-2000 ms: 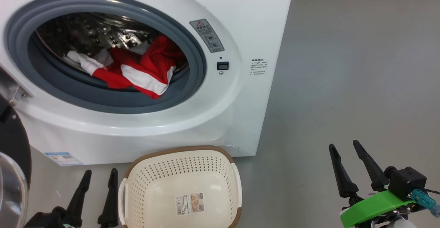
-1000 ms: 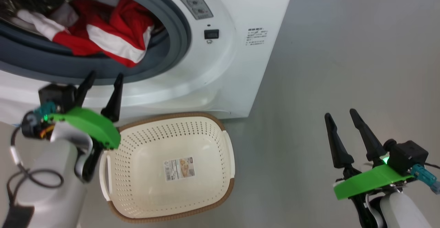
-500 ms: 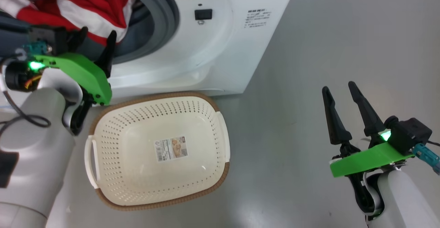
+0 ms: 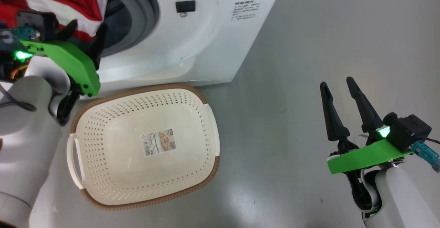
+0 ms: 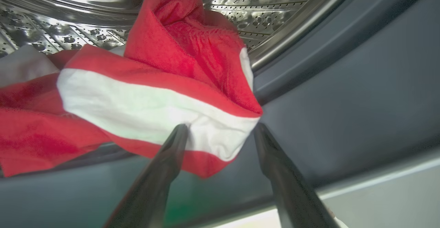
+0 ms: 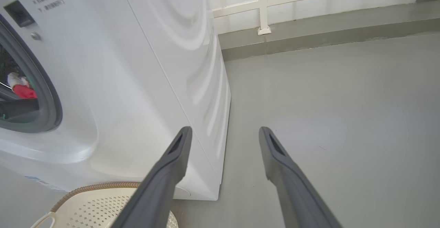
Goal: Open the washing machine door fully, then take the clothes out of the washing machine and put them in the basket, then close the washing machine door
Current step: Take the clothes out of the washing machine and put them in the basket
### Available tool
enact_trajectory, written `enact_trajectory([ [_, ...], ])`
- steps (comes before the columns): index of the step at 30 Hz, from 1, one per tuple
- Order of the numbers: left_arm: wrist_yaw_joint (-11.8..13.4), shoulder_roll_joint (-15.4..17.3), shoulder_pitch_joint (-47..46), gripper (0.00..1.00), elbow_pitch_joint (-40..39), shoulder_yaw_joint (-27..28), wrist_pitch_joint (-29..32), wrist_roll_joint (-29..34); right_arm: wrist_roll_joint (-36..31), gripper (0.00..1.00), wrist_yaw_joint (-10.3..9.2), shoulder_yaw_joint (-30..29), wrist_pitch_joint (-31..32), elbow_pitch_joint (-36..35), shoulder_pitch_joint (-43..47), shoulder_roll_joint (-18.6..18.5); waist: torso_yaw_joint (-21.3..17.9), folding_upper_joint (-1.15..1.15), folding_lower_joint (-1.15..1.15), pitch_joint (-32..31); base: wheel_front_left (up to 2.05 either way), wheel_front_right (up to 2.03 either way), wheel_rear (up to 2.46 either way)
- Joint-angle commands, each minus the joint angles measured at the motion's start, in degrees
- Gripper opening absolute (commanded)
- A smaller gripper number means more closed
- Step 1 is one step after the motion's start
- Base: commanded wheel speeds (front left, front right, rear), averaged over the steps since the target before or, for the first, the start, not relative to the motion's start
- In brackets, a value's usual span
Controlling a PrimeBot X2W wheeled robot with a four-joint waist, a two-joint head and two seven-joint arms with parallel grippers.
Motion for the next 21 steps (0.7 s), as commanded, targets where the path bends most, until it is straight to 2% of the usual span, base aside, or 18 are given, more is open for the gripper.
enact_trajectory([
  [1, 0.03, 3.03, -1.68, 1.00, -0.17, 0.53, -0.25, -0.75, -0.93, 1.00, 0.36, 1.12, -0.37, -1.52, -0.60, 0.19, -0.21, 0.00, 0.00, 0.16, 0.00, 0.00, 0.00],
  [7, 0.03, 3.43, -2.36, 1.00, 1.72, -2.16, -0.90, -3.24, -1.00, 1.00, 0.36, 1.39, -0.37, -1.57, -0.81, 0.47, -0.67, 0.00, 0.00, 0.17, 0.00, 0.00, 0.00],
  [8, 0.03, 3.44, -2.44, 0.87, 2.03, -2.50, -1.16, -3.60, -1.01, 1.00, 0.36, 1.40, -0.37, -1.60, -0.80, 0.50, -0.71, 0.00, 0.00, 0.12, 0.00, 0.00, 0.00],
  [9, 0.03, 3.43, -2.52, 0.68, 2.37, -2.83, -1.47, -3.93, -1.02, 1.00, 0.36, 1.41, -0.37, -1.63, -0.78, 0.52, -0.75, 0.00, 0.00, 0.07, 0.00, 0.00, 0.00],
  [11, 0.03, 3.29, -2.63, 0.25, 2.87, -3.49, -2.17, -4.54, -1.06, 1.00, 0.36, 1.42, -0.37, -1.66, -0.74, 0.55, -0.77, 0.00, 0.00, -0.03, 0.00, 0.00, 0.00],
  [12, 0.03, 3.21, -2.65, 0.15, 3.07, -3.72, -2.61, -4.94, -1.08, 1.00, 0.36, 1.42, -0.37, -1.65, -0.71, 0.55, -0.75, 0.00, 0.00, -0.10, 0.00, 0.00, 0.00],
  [14, 0.03, 3.04, -2.63, 0.07, 3.44, -4.16, -3.45, -5.72, -1.11, 1.00, 0.36, 1.39, -0.37, -1.62, -0.63, 0.55, -0.72, 0.00, 0.00, -0.29, 0.00, 0.00, 0.00],
  [21, 0.03, 2.72, -2.20, 0.00, 4.49, -5.26, -7.00, -7.80, -1.10, 1.00, 0.36, 0.97, -0.37, -1.41, -0.04, 0.37, -0.10, 0.00, 0.00, -1.51, 0.00, 0.00, 0.00],
])
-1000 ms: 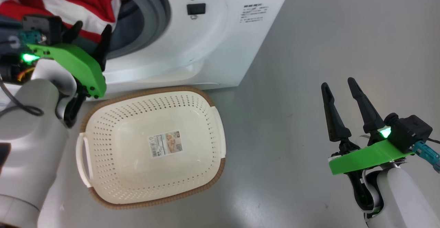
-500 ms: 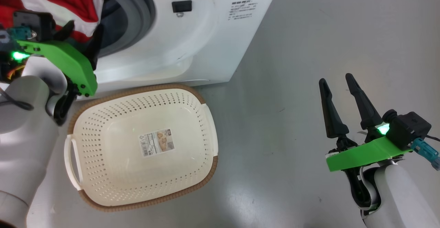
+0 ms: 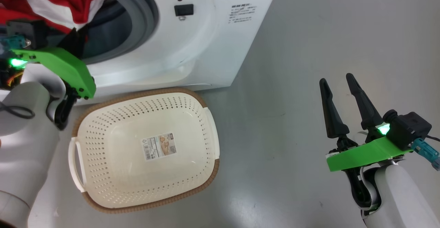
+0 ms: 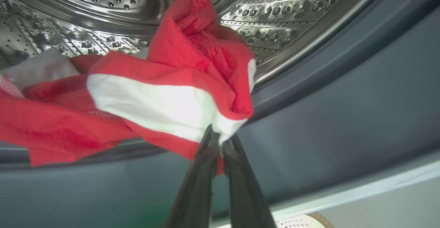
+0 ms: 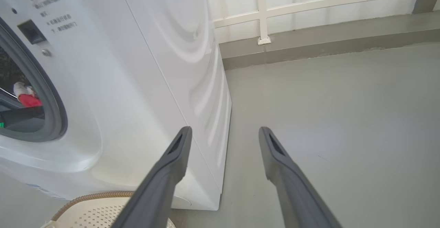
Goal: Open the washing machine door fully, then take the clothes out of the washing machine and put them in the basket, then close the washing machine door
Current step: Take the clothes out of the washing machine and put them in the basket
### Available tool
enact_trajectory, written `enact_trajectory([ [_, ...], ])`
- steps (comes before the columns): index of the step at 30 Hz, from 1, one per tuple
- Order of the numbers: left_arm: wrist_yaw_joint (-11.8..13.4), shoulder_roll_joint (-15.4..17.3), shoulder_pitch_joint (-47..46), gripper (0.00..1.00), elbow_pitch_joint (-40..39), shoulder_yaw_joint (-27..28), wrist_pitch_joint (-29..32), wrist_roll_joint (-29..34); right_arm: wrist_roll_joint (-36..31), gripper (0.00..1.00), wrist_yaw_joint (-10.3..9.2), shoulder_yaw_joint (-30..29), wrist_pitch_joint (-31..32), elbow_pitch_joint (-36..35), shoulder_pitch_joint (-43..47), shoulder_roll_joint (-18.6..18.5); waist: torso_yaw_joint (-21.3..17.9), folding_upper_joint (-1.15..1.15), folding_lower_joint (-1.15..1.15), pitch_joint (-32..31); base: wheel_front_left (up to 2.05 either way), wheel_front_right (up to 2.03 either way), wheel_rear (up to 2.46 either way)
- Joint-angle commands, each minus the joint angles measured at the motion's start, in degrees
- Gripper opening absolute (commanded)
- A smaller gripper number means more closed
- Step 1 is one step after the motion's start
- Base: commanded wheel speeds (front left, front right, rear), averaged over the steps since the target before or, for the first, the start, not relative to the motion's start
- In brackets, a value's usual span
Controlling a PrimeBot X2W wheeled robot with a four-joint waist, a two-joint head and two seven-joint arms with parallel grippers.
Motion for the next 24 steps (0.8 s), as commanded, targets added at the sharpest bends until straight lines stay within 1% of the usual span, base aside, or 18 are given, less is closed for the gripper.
enact_trajectory([
  [1, 0.04, 2.39, -0.82, 0.00, -0.23, 1.19, -1.32, -0.54, -0.88, 1.00, 0.36, 0.92, -0.37, -1.23, 0.98, -0.07, 0.42, 0.00, 0.00, -0.75, 0.00, 0.00, 0.00],
  [5, 0.04, 2.42, 0.34, 0.00, -0.45, 2.99, -2.89, -1.41, -0.86, 1.00, 0.36, 0.75, -0.37, -1.05, 1.88, -0.19, 1.09, 0.00, 0.00, -2.37, 0.00, 0.00, 0.00],
  [6, 0.12, 2.65, 0.46, 0.00, -1.15, 4.15, -2.97, -1.25, -0.86, 1.00, 0.36, 0.74, -0.37, -1.01, 2.08, -0.24, 1.28, 0.00, 0.00, -2.74, 0.00, 0.00, 0.00],
  [10, 2.11, 3.99, 3.62, 0.00, -8.11, 11.12, -3.02, 2.55, -0.83, 1.00, 0.36, 0.53, -0.37, -0.94, 2.72, -0.44, 1.94, 0.00, 0.00, -4.23, 0.00, 0.00, 0.00],
  [13, 3.74, 3.93, 8.33, 0.00, -14.49, 17.86, -3.03, 6.95, -0.82, 1.00, 0.36, 0.42, -0.37, -0.85, 3.30, -0.66, 2.51, 0.00, 0.00, -5.47, 0.00, 0.00, 0.00],
  [16, 4.50, 2.76, 13.79, 0.00, -20.65, 24.54, -3.04, 12.10, -0.81, 1.00, 0.36, 0.37, -0.37, -0.71, 4.04, -0.86, 3.08, 0.00, 0.00, -6.91, 0.00, 0.00, 0.00],
  [21, 4.17, -0.73, 21.71, 0.00, -30.10, 35.02, -3.04, 20.60, -0.72, 1.00, 0.36, 0.22, -0.37, -0.64, 5.40, -1.19, 4.14, 0.00, 0.00, -8.78, 0.00, 0.00, 0.00],
  [22, 4.17, -0.73, 21.71, 0.00, -30.10, 35.02, -3.04, 20.60, -0.72, 1.00, 0.36, 0.22, -0.37, -0.64, 5.40, -1.19, 4.14, 0.00, 0.00, -8.78, 0.00, 0.00, 0.00],
  [24, 3.63, -2.49, 24.33, 0.00, -33.50, 38.77, -3.04, 23.45, -0.69, 1.00, 0.36, 0.19, -0.37, -0.61, 5.85, -1.27, 4.51, 0.00, 0.00, -9.40, 0.00, 0.00, 0.00],
])
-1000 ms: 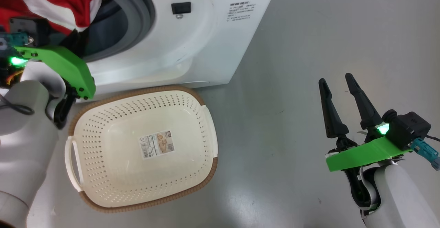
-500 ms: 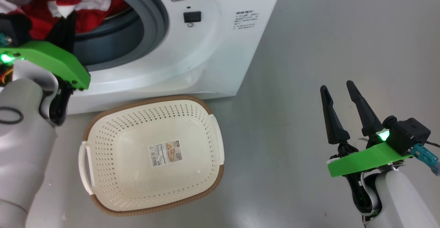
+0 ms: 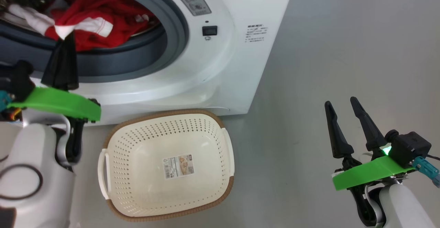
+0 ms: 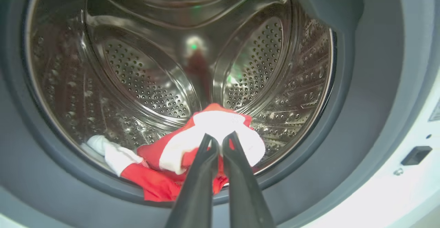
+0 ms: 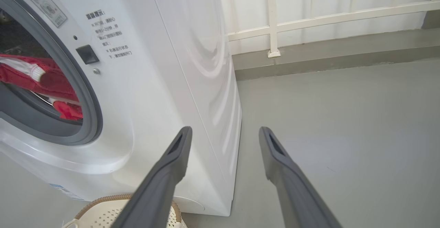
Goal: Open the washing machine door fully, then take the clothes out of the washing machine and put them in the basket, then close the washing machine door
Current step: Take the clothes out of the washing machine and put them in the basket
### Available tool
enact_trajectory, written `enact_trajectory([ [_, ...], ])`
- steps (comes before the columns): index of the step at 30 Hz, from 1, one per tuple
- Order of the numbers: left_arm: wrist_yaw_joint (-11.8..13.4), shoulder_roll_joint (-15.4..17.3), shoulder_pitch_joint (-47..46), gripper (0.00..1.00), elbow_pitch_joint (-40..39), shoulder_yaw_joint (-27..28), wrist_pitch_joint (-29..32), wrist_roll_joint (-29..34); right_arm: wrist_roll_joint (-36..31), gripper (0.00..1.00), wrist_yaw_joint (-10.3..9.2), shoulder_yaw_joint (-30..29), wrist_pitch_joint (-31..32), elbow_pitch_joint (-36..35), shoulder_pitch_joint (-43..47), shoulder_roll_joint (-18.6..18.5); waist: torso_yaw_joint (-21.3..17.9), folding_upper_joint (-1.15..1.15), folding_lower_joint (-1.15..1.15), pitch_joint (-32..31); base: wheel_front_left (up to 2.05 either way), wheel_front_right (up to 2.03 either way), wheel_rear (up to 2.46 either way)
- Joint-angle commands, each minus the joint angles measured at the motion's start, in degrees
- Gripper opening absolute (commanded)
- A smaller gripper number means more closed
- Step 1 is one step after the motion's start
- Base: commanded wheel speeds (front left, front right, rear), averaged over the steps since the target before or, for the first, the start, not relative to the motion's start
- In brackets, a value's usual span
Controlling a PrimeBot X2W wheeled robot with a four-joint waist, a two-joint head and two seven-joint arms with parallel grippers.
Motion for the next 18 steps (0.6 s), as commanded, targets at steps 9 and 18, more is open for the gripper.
enact_trajectory([
  [9, -3.23, -5.06, 8.79, 0.00, -14.94, 13.03, -0.68, 9.11, -0.49, 1.00, 0.36, 1.11, -0.37, -1.10, 2.00, -0.75, 1.76, 0.00, 0.00, -2.12, 0.00, 0.00, 0.00],
  [18, -3.78, -8.53, 14.08, 0.00, -28.36, 16.05, -0.69, 11.52, -0.45, 1.00, 0.36, 0.74, -0.37, -1.40, 2.25, -0.92, 2.27, 0.00, 0.00, -1.92, 0.00, 0.00, 0.00],
])
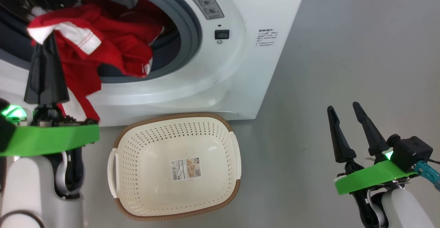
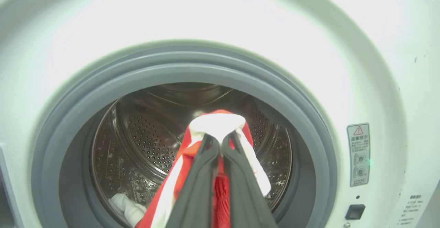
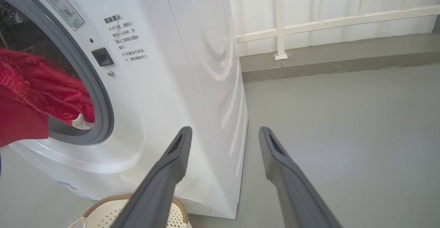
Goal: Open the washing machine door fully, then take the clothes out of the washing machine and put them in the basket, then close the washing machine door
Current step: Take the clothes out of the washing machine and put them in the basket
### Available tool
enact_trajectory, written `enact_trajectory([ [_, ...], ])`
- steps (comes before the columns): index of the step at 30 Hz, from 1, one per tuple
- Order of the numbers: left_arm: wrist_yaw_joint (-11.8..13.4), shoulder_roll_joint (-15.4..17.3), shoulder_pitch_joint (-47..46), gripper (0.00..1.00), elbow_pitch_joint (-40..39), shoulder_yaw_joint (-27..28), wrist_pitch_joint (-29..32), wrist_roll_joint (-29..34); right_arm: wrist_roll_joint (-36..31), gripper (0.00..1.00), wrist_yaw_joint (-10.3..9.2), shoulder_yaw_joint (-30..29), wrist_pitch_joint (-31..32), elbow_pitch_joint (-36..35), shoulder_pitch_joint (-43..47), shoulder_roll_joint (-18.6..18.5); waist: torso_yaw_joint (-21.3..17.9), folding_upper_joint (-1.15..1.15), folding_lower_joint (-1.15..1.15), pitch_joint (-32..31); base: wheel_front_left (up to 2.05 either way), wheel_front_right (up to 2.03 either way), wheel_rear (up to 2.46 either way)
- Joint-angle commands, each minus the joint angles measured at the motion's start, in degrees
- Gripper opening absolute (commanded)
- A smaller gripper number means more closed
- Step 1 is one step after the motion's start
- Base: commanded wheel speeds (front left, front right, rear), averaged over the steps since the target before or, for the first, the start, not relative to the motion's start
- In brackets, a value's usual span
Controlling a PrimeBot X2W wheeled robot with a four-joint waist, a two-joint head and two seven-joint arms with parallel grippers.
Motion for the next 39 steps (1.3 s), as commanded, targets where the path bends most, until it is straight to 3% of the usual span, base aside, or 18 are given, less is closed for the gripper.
enact_trajectory([
  [1, -0.36, 1.11, 1.39, 0.00, -4.28, 1.73, -0.43, 0.44, -0.46, 1.00, 0.36, 1.02, -0.37, -1.48, 1.02, -0.44, 0.14, 0.00, 0.00, 0.20, 0.00, 0.00, 0.00],
  [9, -0.37, -0.03, 5.09, 0.00, -14.26, 1.84, -0.43, 0.47, -0.65, 1.00, 0.36, 0.97, -0.37, -1.65, 0.91, -0.39, 0.63, 0.00, 0.00, 0.94, 0.00, 0.00, 0.00],
  [15, -0.38, -0.31, 7.96, 0.00, -14.31, -0.10, -0.43, 1.01, -0.69, 1.00, 0.36, 1.17, -0.37, -1.66, 0.66, -0.29, 0.89, 0.00, 0.00, 1.46, 0.00, 0.00, 0.00],
  [27, -0.38, -0.39, 12.88, 0.00, -2.85, -5.12, -0.43, -0.72, -0.53, 1.00, 0.36, 1.83, -0.37, -1.66, -0.20, -0.10, 0.41, 0.00, 0.00, 3.25, 0.00, 0.00, 0.00],
  [39, -0.38, -0.40, 8.58, 0.00, 15.04, -10.34, -0.44, -1.58, -0.69, 1.00, 0.36, 1.85, -0.37, -2.29, -2.36, 0.13, -0.54, 0.00, 0.00, 7.66, 0.00, 0.00, 0.00],
])
